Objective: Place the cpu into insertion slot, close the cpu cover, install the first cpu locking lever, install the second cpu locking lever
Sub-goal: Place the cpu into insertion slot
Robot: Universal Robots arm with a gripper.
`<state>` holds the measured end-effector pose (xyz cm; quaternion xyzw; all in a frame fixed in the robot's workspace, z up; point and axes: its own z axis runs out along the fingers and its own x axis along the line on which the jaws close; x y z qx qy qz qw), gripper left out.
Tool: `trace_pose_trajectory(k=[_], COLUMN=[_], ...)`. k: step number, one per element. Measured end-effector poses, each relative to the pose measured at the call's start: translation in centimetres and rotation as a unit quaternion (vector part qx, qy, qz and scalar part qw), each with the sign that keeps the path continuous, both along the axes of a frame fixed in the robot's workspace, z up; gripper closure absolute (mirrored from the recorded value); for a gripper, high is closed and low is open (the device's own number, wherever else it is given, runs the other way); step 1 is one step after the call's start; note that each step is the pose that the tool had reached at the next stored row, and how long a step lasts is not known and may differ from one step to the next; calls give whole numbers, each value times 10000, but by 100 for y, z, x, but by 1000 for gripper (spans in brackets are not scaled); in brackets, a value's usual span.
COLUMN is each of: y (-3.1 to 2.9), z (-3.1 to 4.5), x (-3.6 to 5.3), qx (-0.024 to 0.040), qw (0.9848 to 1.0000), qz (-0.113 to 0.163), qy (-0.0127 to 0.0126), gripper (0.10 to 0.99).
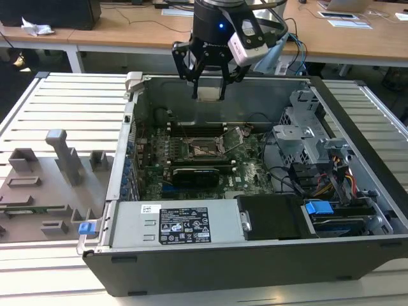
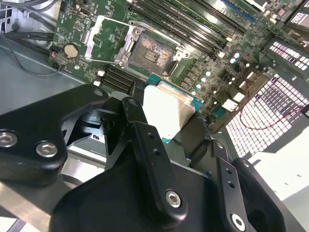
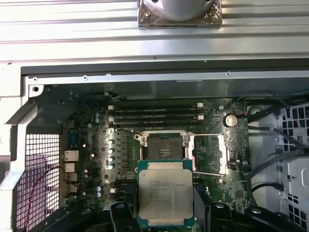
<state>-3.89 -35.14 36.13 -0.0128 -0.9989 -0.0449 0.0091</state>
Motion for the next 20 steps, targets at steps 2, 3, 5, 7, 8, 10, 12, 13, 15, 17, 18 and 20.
trace_pose_trajectory(k=[2,3,5,7,8,10,12,13,15,17,18,20], y=[0,0,0,0,0,0,0,0,0,0,0,0], z=[-8,-11,-29,-43,-50,-76,-94,-98,-112,-125,-129,-142], x=[0,0,0,0,0,0,0,0,0,0,0,0], qx=[0,0,0,0,-1,0,-1,-1,0,0,0,-1], qw=[10000,10000,10000,10000,10000,10000,10000,10000,10000,10000,10000,10000], qz=[0,0,0,0,0,0,0,0,0,0,0,0], qy=[0,0,0,0,0,0,0,0,0,1,0,0], gripper=[545,545,545,545,545,545,545,545,545,545,545,545])
